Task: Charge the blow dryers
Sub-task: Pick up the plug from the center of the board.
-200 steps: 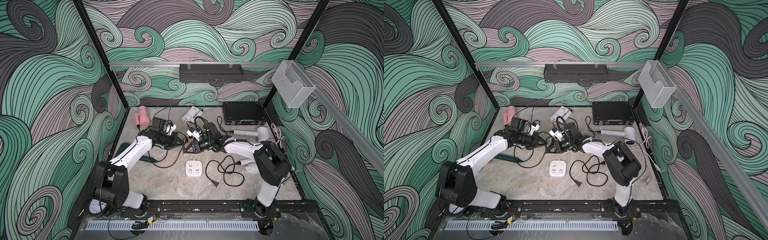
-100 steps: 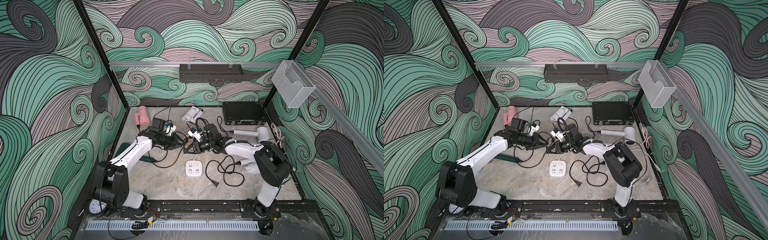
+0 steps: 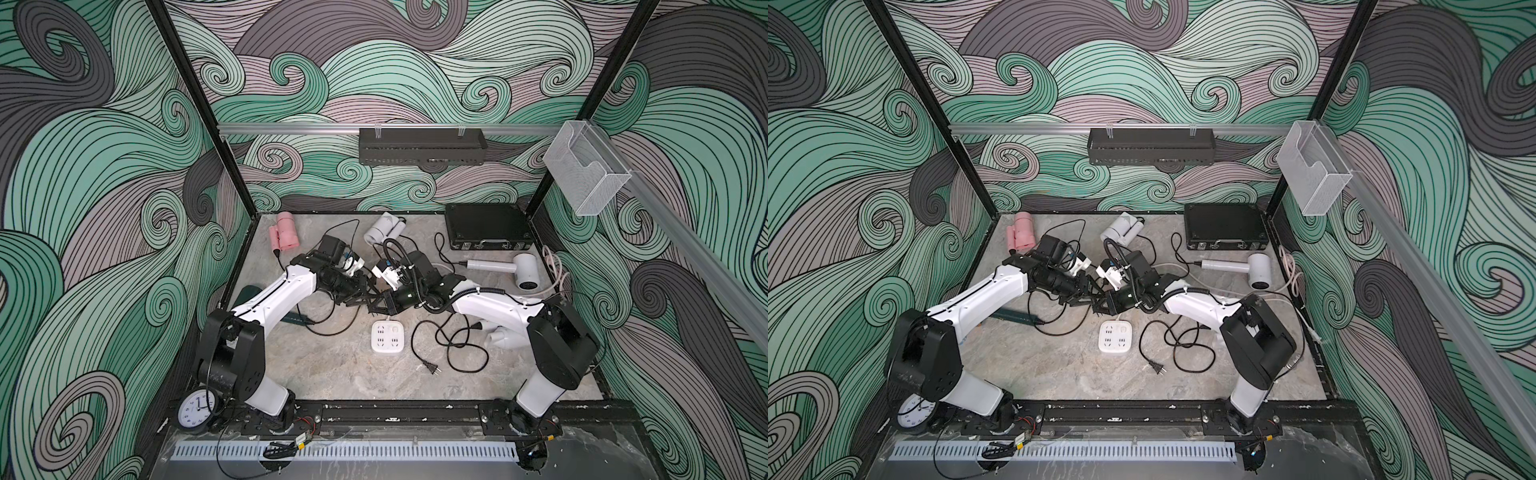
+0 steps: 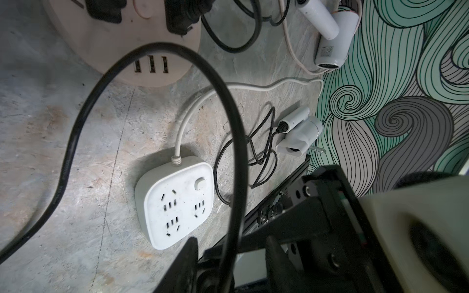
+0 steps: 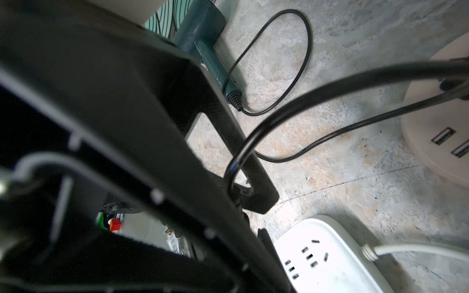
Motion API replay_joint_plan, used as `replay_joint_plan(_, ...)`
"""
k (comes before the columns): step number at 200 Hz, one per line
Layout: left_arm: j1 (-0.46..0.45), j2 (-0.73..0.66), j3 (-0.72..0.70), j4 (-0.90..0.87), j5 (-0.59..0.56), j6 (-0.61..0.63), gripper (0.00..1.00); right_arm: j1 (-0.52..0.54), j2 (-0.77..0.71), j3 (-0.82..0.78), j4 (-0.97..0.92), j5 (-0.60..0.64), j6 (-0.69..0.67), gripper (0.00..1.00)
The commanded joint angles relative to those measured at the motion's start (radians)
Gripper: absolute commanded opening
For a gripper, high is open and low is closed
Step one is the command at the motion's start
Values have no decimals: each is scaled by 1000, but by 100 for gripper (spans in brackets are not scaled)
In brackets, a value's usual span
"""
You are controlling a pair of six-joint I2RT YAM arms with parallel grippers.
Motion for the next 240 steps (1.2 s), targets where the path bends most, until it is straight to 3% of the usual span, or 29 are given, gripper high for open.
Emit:
replay_joint_plan(1,-15,15,40,-36,-12,19,30,10,-31,18,-40,66,-50,2)
replay_joint_plan(26,-17,19,45,-56,-12,17,22,16,-28,27,-78,113,-71,2)
replay_joint_plan(72,-20,13,51,-78,-19,18,30,64,-78,24,-108,264,-146,1)
replay_joint_plan(120,-26,25,68,-96,1,24,21,65,-66,45,-127,312,-146,1)
replay_joint_plan(173,-26,22,76,-115,5,38,33,70,-49,59,-151,343,-156,1)
replay_joint_plan(240,-29,52,71,-89,9,27,25,80,-57,53,-129,360,-162,1)
